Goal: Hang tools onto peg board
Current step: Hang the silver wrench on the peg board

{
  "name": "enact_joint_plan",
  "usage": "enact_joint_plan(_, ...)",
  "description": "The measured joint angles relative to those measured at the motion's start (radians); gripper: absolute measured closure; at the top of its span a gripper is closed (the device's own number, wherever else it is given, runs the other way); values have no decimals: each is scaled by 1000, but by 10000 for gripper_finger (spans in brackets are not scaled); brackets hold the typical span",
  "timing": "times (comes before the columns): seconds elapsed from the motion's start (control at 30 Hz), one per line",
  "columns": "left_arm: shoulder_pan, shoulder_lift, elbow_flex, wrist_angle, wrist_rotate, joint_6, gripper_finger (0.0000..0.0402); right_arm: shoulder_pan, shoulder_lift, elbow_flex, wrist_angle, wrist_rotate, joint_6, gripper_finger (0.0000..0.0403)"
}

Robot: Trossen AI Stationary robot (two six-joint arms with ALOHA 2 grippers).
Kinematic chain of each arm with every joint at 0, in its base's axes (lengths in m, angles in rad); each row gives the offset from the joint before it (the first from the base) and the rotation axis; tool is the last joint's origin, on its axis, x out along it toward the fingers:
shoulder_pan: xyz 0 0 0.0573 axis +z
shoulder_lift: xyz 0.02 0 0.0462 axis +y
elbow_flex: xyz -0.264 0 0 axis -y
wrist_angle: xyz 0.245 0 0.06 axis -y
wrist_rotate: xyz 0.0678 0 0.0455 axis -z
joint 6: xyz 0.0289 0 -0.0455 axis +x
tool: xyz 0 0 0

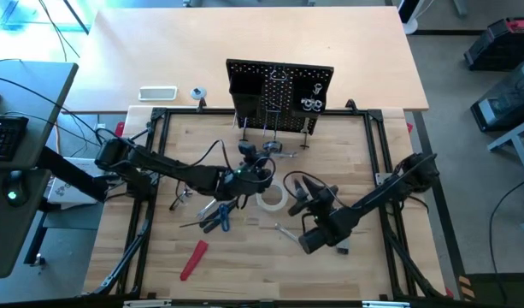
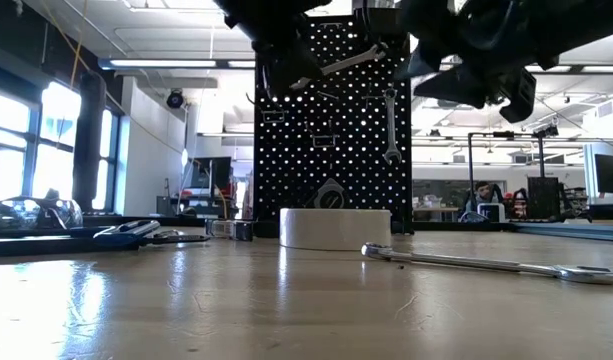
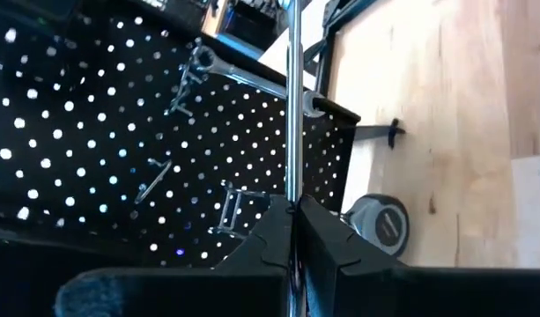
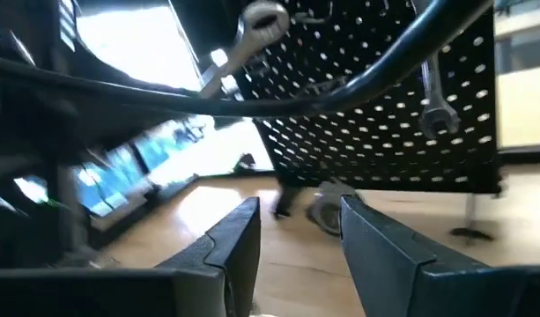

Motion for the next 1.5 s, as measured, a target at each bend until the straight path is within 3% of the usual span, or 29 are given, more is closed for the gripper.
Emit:
enact_joint_plan(0.13, 0, -5, 0, -21, -60, 65, 402, -21, -3, 0, -48, -88, -42, 252)
enact_joint_plan(0.27, 11, -34, 0, -36, -89, 106, 402, -55, -3, -1, 13, -170, -171, 252)
enact_joint_plan(0.57, 75, -177, 0, -129, -93, 78, 402, -194, 5, -2, 587, -460, -968, 252)
enact_joint_plan(0.8, 152, -277, -116, -107, -67, 72, 402, -297, 6, -2, 971, -711, -1373, 252)
enact_joint_plan(1.03, 201, -359, -235, -69, -64, 78, 402, -387, 6, -2, 1221, -889, -1488, 252)
enact_joint_plan(1.33, 207, -470, -341, 131, -85, 208, 402, -499, 6, -2, 1524, -1073, -1494, 252)
enact_joint_plan(1.5, 207, -470, -354, 176, -95, 246, 402, -545, 6, -2, 1663, -1096, -1518, 252)
